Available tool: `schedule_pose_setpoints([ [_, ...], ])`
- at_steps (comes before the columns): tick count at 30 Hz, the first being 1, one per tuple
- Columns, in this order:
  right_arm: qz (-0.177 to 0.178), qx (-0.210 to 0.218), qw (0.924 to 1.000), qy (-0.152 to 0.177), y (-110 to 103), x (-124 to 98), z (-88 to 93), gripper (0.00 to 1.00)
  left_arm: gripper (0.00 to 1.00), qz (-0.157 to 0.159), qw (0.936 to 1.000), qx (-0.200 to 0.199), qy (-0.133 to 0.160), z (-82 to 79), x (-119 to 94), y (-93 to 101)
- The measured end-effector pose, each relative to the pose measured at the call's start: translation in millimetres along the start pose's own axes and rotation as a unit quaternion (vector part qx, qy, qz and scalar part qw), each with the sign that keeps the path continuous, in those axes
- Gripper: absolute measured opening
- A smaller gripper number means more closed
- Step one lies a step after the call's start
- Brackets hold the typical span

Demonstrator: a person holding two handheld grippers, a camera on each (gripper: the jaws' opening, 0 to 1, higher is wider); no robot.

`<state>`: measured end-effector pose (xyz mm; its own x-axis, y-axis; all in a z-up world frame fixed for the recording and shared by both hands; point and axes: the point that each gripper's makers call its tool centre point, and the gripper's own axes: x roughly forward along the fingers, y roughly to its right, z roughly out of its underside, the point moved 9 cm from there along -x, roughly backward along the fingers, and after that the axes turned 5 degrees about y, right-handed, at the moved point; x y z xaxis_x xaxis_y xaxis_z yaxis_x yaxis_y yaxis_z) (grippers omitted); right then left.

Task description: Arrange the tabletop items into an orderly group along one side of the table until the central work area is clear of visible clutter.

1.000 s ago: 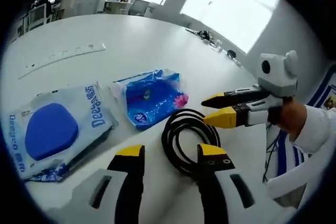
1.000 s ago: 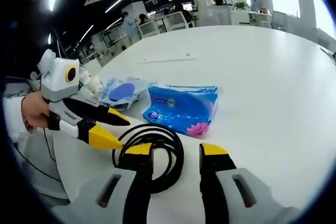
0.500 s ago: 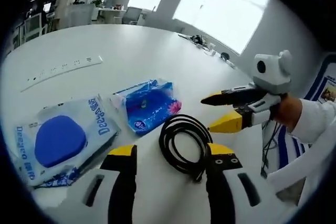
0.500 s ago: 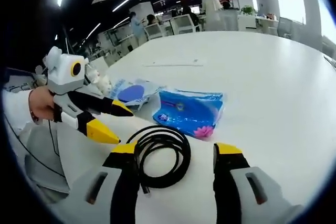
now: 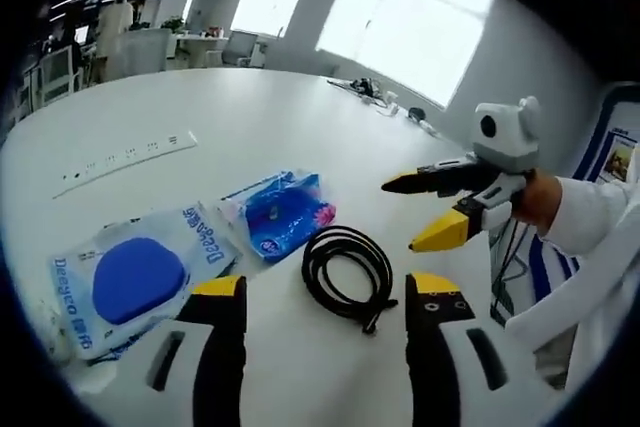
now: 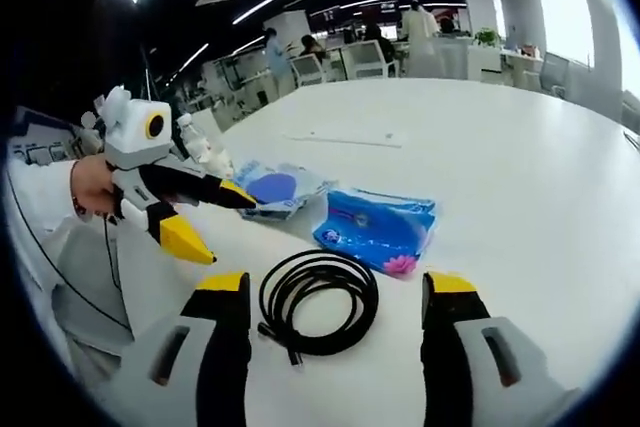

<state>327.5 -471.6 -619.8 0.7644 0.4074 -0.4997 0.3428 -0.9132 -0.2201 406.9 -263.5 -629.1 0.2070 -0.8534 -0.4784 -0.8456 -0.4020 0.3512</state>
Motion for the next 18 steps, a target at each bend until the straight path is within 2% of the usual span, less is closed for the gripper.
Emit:
schedule_pose_setpoints([
  [4, -0.007, -0.007, 0.9999, 0.009, -6.2, -4.4, -4.3, 0.73, 0.70, 0.001, 1.0000, 0.003, 0.008, -1.9, -11.5, 1.5],
  [9, -0.022, -0.022, 0.9993, 0.019, -17.3, -13.4, -10.2, 0.76, 0.75, 0.007, 0.9996, 0.011, 0.026, -3.8, -37.3, 4.2],
  [12, -0.025, -0.029, 0.9990, 0.022, -22.1, -18.6, -12.1, 0.76, 0.76, 0.001, 0.9994, 0.020, 0.028, -2.3, -50.5, 3.1],
  [18, -0.024, -0.034, 0.9986, 0.032, -31.0, -30.2, -14.7, 0.78, 0.80, -0.007, 0.9986, 0.014, 0.051, -2.2, -80.0, 2.5],
])
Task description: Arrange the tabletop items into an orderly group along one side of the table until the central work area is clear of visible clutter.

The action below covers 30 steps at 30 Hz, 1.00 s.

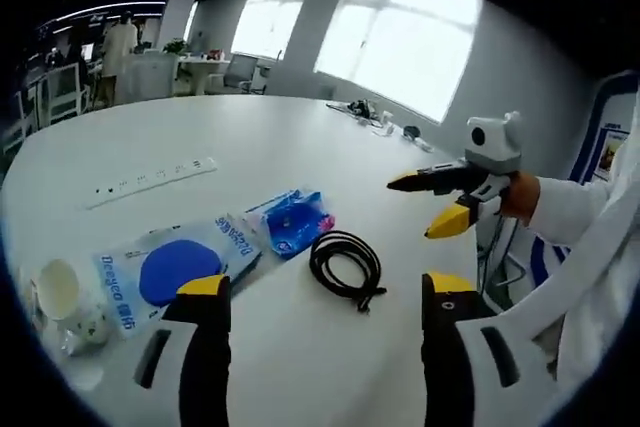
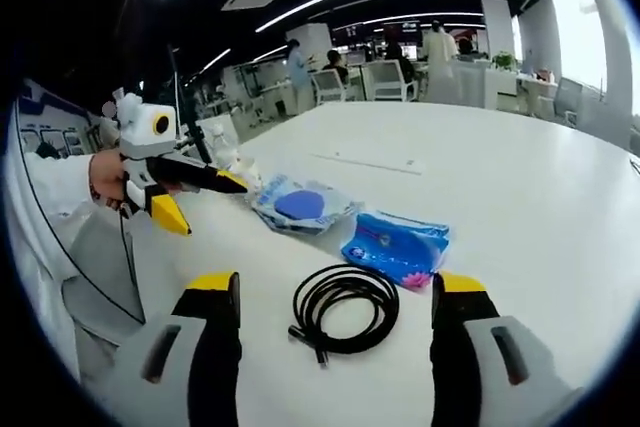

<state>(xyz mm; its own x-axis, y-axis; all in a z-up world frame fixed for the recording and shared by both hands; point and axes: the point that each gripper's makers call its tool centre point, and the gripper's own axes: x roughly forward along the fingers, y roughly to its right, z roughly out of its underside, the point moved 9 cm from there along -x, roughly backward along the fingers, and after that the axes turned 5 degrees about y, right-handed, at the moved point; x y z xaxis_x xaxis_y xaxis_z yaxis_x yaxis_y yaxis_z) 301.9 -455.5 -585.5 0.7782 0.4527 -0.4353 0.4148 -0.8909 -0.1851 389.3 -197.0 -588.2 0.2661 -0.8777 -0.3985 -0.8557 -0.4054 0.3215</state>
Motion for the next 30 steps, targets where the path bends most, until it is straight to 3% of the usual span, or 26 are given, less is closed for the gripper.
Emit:
schedule_pose_setpoints([
  [5, 0.000, -0.005, 1.0000, 0.007, -8.2, -9.4, -3.1, 0.80, 0.83, -0.012, 0.9998, -0.006, 0.017, -1.5, -28.1, 0.0],
  [12, 0.004, -0.003, 0.9998, 0.021, -16.8, -23.7, -6.3, 0.83, 0.84, -0.032, 0.9993, 0.004, 0.019, 5.9, -74.4, -1.9],
  [23, -0.001, -0.011, 0.9998, 0.016, -38.2, -36.1, -3.1, 0.86, 0.86, -0.078, 0.9963, 0.003, 0.037, 18.5, -148.5, -15.1],
  [30, 0.002, -0.009, 0.9998, 0.015, -54.4, -36.7, 1.1, 0.87, 0.87, -0.103, 0.9943, 0.001, 0.026, 35.4, -184.8, -27.4],
])
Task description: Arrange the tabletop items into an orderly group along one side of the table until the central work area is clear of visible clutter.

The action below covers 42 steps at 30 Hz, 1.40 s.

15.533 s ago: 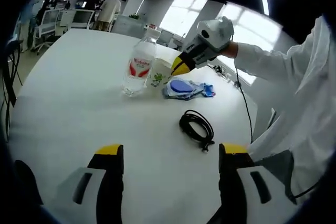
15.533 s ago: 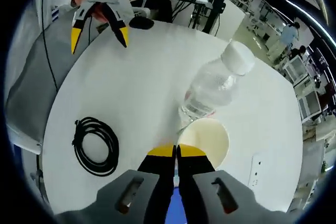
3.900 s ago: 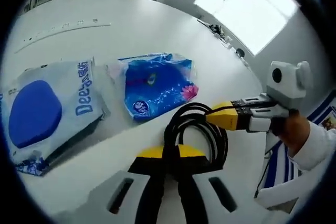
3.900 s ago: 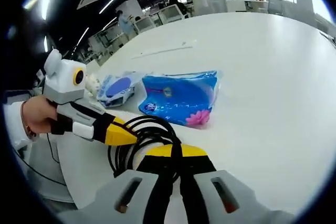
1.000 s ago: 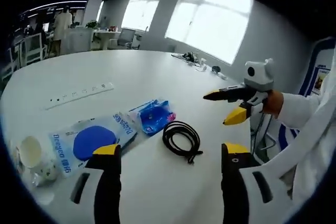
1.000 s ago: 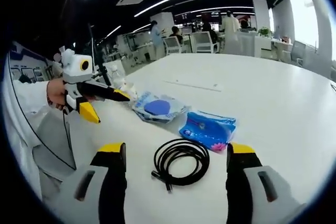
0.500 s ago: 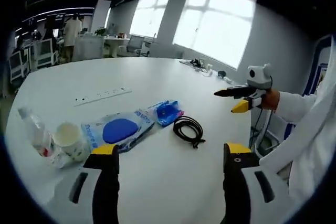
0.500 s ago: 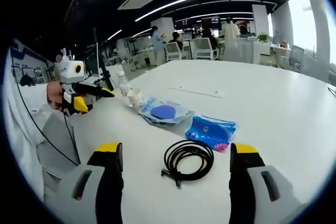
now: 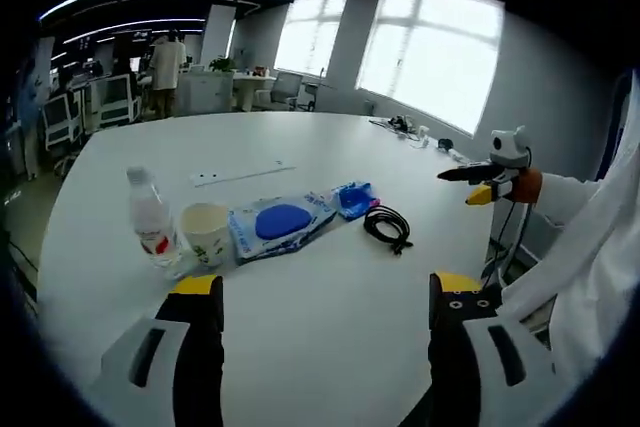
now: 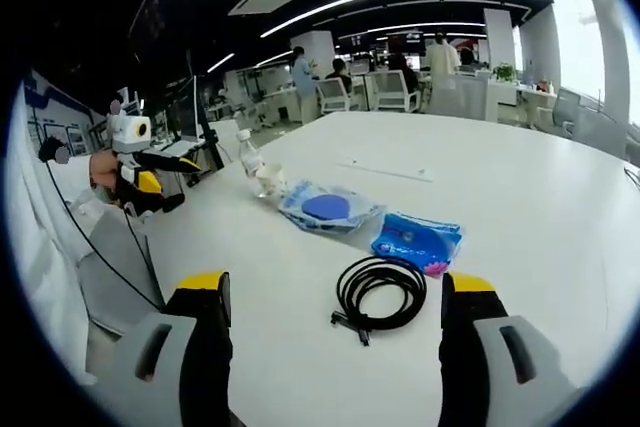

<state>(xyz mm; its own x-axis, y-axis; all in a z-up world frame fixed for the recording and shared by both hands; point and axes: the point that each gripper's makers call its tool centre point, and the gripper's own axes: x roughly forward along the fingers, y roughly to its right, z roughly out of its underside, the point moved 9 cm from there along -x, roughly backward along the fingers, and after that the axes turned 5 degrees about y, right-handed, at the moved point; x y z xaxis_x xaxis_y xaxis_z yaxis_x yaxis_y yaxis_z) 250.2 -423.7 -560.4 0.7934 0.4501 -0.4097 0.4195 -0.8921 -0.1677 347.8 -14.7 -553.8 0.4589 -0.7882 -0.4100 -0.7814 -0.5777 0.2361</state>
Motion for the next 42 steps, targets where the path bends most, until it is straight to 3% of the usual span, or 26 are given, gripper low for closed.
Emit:
schedule_pose_setpoints([
  [7, 0.004, 0.002, 0.9999, -0.014, -17.3, -0.7, 10.1, 0.87, 0.90, -0.020, 0.9997, -0.009, -0.013, 13.2, -24.2, -18.2],
  [16, 0.017, 0.015, 0.9993, -0.029, -30.6, -3.5, 23.3, 0.87, 0.93, -0.014, 0.9995, -0.010, -0.028, 25.1, -41.3, -24.8],
  [27, 0.021, 0.019, 0.9991, -0.033, -30.5, -0.7, 24.5, 0.88, 0.93, -0.019, 0.9989, -0.029, -0.032, 36.6, -48.1, -28.5],
  [42, 0.012, 0.012, 0.9991, -0.038, -24.1, 4.2, 21.1, 0.87, 0.92, -0.031, 0.9985, -0.039, -0.026, 35.8, -48.9, -27.7],
])
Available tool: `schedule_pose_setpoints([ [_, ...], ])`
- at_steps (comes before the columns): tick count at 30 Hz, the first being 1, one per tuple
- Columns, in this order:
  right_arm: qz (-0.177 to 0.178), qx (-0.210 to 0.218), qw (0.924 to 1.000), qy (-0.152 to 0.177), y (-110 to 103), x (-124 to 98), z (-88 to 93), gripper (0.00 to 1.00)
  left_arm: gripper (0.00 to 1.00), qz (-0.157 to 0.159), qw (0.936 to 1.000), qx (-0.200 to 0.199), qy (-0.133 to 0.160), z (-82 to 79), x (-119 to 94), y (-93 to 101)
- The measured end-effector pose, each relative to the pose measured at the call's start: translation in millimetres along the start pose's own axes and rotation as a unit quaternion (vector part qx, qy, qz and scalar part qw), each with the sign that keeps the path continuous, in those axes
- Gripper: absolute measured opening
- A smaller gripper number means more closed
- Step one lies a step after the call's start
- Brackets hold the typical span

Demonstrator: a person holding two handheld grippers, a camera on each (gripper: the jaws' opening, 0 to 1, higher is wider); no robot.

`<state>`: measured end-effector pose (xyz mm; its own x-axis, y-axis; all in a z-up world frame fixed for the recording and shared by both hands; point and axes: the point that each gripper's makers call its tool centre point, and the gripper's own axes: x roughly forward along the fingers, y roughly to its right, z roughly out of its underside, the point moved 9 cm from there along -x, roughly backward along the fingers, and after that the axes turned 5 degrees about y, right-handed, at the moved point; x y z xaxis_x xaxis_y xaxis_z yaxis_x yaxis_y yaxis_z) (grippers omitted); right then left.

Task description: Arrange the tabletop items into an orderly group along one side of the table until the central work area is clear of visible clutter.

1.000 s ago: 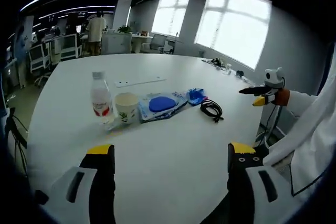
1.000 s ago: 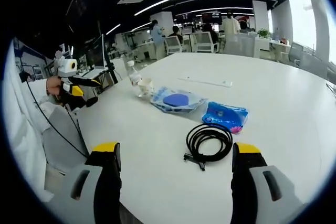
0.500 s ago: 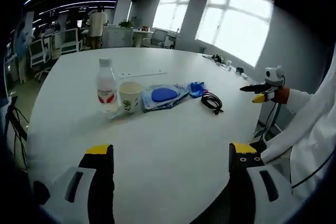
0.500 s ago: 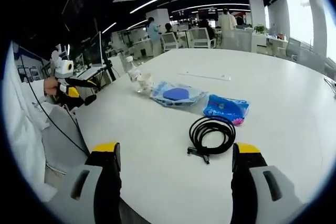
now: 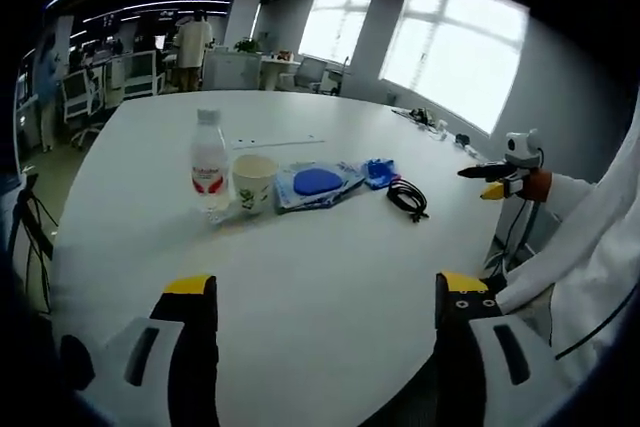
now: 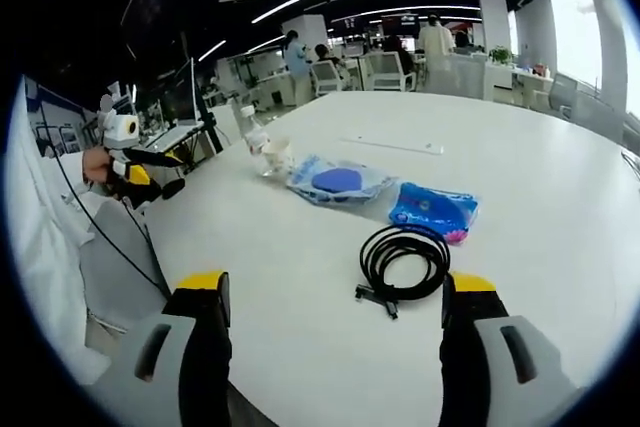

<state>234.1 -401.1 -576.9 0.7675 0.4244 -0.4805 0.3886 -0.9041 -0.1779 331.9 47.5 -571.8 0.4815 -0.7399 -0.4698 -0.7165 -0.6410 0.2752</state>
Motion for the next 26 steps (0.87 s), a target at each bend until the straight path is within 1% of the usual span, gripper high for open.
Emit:
schedule_pose_setpoints([
  [14, -0.001, -0.003, 1.0000, -0.001, -4.4, -0.3, -2.4, 0.87, 0.92, 0.002, 0.9999, -0.001, 0.011, -2.2, -0.2, -0.7],
  [26, -0.004, -0.002, 1.0000, -0.001, -7.5, 1.7, -2.4, 0.87, 0.91, 0.000, 0.9999, -0.002, 0.013, -2.9, 0.3, -0.4],
])
